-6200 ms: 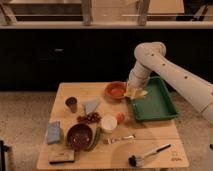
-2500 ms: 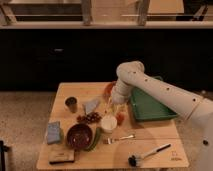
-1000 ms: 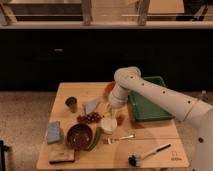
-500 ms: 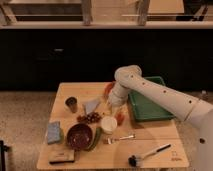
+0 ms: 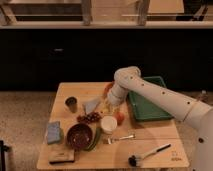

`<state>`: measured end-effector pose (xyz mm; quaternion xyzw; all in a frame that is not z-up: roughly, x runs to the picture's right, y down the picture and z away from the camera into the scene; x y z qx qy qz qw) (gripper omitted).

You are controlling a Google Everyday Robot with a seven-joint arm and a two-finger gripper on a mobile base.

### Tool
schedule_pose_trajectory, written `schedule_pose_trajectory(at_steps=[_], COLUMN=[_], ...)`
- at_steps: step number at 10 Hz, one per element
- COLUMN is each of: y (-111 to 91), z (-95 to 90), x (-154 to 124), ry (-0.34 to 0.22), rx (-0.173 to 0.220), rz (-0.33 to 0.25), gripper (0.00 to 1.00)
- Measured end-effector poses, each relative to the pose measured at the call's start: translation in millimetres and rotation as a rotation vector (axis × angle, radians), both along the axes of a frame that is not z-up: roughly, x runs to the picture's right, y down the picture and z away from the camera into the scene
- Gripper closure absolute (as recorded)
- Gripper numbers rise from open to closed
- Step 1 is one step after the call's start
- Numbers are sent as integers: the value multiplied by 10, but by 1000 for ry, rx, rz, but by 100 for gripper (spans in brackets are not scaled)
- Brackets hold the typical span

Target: Place banana in table surface

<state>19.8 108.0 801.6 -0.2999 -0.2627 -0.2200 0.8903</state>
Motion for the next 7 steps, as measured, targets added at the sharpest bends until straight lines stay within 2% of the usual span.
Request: schedule_pose_trajectory(at_steps=[3,5,6,7], y=[-62,-76,-72,-61], z=[152,275,342,400], x=[-165,-232,-259,-273], ry=[-7,-5,-5,-13], rx=[-1,-18,-27,-39], rz=[-31,-42,-35,-22], gripper=[99,97,91,80])
